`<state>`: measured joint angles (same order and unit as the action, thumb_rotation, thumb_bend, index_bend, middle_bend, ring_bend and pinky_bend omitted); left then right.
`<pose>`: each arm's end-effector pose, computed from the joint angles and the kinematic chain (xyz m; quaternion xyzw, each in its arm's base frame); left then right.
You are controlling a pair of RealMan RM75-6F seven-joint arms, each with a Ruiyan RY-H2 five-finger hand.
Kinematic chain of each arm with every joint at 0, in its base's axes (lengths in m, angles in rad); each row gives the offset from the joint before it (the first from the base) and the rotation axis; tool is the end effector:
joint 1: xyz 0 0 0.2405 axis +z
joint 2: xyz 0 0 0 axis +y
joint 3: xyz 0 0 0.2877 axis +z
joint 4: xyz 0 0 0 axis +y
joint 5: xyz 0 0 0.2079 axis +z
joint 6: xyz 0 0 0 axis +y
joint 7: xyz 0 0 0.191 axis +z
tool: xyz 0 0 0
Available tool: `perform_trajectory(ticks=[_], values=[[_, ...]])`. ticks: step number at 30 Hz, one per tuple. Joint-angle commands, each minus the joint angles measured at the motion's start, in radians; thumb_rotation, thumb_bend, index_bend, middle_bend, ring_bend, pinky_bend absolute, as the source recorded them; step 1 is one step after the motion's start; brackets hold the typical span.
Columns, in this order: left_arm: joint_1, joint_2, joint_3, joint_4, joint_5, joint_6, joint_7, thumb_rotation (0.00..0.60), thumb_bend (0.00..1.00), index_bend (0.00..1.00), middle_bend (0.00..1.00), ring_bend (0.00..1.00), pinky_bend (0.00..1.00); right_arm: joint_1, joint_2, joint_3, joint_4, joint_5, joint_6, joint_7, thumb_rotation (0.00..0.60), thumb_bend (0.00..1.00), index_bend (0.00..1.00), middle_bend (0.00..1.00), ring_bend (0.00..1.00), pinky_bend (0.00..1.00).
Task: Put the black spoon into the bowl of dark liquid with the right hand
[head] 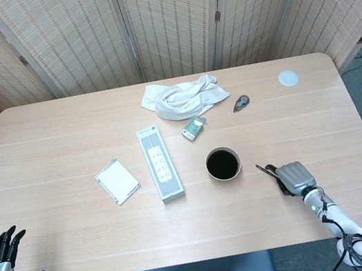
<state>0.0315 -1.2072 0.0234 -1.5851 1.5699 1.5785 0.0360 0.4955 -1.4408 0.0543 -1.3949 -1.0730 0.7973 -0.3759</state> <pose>-0.3470 0.1753 0.1448 -0.5830 -0.4090 -0.3810 0.5896 -0.3300 -0.3346 -0.0211 0.7473 -0.4536 0.1730 0.4536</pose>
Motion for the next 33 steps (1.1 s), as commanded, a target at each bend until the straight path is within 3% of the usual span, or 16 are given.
perform_trajectory(ticks=[1, 17, 33], values=[[0.000, -0.001, 0.000, 0.001, 0.000, 0.000, 0.000, 0.600, 0.17, 0.15, 0.07, 0.09, 0.16, 0.006, -0.007, -0.003, 0.009, 0.006, -0.001, -0.004, 0.600, 0.70, 0.19, 0.89, 1.00, 0.97], [0.003, 0.003, 0.000, 0.001, -0.007, -0.002, 0.002, 0.600, 0.17, 0.15, 0.07, 0.09, 0.16, 0.039, -0.035, -0.028, 0.025, 0.008, -0.005, -0.024, 0.600, 0.70, 0.20, 0.89, 1.00, 0.97], [0.011, 0.002, 0.000, 0.013, -0.013, 0.002, -0.015, 0.600, 0.17, 0.15, 0.07, 0.09, 0.16, 0.025, 0.017, -0.112, -0.116, -0.088, 0.046, -0.067, 0.600, 0.70, 0.22, 0.89, 1.00, 0.97]])
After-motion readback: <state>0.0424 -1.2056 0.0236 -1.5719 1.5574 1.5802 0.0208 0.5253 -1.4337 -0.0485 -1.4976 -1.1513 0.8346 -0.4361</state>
